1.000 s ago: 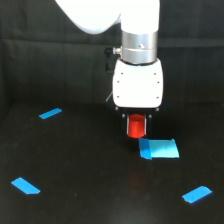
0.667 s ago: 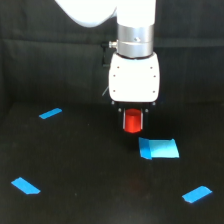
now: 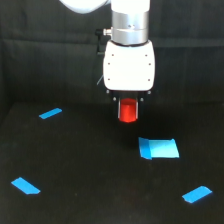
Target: Pick up the red object from the table
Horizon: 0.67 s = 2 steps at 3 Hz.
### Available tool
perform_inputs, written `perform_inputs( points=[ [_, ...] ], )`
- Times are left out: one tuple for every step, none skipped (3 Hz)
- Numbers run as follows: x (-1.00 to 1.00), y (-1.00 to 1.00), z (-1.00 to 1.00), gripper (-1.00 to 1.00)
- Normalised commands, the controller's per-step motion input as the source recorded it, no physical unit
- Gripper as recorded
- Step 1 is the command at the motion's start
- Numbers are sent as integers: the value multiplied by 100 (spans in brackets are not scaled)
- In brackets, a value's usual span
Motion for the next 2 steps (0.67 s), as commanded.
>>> perform_inputs(
  points=[
    [-16, -22, 94, -97],
    [-25, -1, 83, -97]
  ],
)
